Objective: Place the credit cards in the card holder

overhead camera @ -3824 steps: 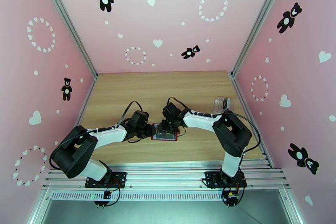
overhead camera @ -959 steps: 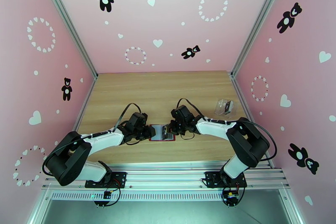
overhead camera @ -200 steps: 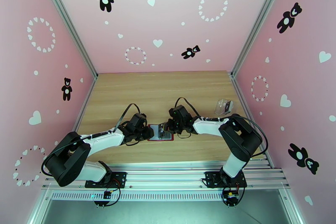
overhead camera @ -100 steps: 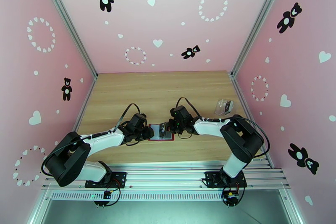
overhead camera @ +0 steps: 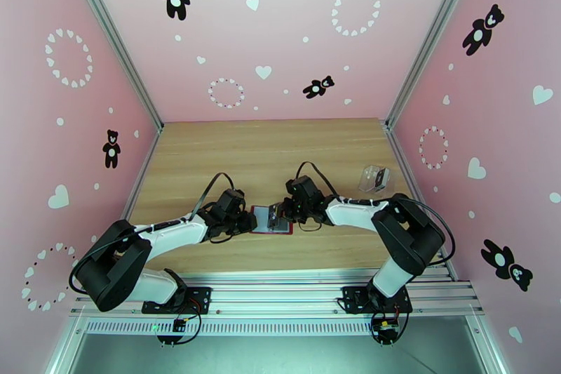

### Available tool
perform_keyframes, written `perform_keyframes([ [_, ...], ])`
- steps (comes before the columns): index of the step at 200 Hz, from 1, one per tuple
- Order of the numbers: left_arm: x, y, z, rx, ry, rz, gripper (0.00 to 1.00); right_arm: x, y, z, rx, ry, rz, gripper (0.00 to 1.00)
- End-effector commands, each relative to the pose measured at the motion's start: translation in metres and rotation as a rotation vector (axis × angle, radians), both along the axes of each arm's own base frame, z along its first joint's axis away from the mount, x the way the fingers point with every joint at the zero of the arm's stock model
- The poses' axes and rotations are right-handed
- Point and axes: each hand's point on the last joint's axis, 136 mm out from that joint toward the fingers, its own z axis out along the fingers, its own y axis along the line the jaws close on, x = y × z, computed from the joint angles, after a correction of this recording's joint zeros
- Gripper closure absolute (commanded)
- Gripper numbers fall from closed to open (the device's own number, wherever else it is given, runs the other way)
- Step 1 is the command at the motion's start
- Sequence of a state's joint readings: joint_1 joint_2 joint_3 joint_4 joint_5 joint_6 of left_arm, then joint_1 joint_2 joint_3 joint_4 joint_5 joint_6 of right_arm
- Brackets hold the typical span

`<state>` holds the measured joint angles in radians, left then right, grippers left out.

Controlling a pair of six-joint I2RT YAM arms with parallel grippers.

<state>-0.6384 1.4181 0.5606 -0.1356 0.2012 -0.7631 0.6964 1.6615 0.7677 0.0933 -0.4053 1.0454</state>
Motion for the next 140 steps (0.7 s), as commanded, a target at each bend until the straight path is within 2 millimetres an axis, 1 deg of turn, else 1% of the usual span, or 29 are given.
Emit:
perform_keyframes([
  [1, 0.000, -0.002, 0.000, 0.014, -0.002, -0.018, 0.69, -0.005, -0.009, -0.001, -0.019, 0.028, -0.029, 1.00],
  [19, -0.001, -0.003, 0.001, 0.010, -0.002, -0.019, 0.69, -0.005, -0.006, 0.005, 0.013, 0.029, -0.029, 1.00],
  [43, 0.000, -0.004, 0.004, 0.003, -0.007, -0.021, 0.69, -0.005, -0.001, 0.019, 0.053, 0.013, -0.021, 1.00],
  [58, 0.002, -0.008, 0.011, -0.013, -0.021, -0.028, 0.69, -0.005, -0.001, 0.027, 0.061, -0.003, -0.017, 1.00],
  [71, 0.005, -0.010, 0.019, -0.018, -0.039, -0.033, 0.69, -0.004, -0.005, 0.029, 0.037, -0.019, -0.021, 1.00],
  [91, 0.009, -0.013, 0.029, -0.026, -0.062, -0.041, 0.69, -0.004, -0.009, 0.027, 0.012, -0.027, -0.021, 1.00],
  [105, 0.010, -0.016, 0.033, -0.036, -0.067, -0.050, 0.68, -0.004, -0.009, 0.024, 0.005, -0.022, -0.021, 1.00],
  [126, 0.011, -0.020, 0.030, -0.037, -0.061, -0.056, 0.68, -0.004, -0.010, 0.017, -0.009, -0.013, -0.024, 1.00],
  [140, 0.010, -0.021, 0.025, -0.029, -0.049, -0.060, 0.68, -0.004, -0.010, 0.012, -0.016, -0.004, -0.023, 1.00],
])
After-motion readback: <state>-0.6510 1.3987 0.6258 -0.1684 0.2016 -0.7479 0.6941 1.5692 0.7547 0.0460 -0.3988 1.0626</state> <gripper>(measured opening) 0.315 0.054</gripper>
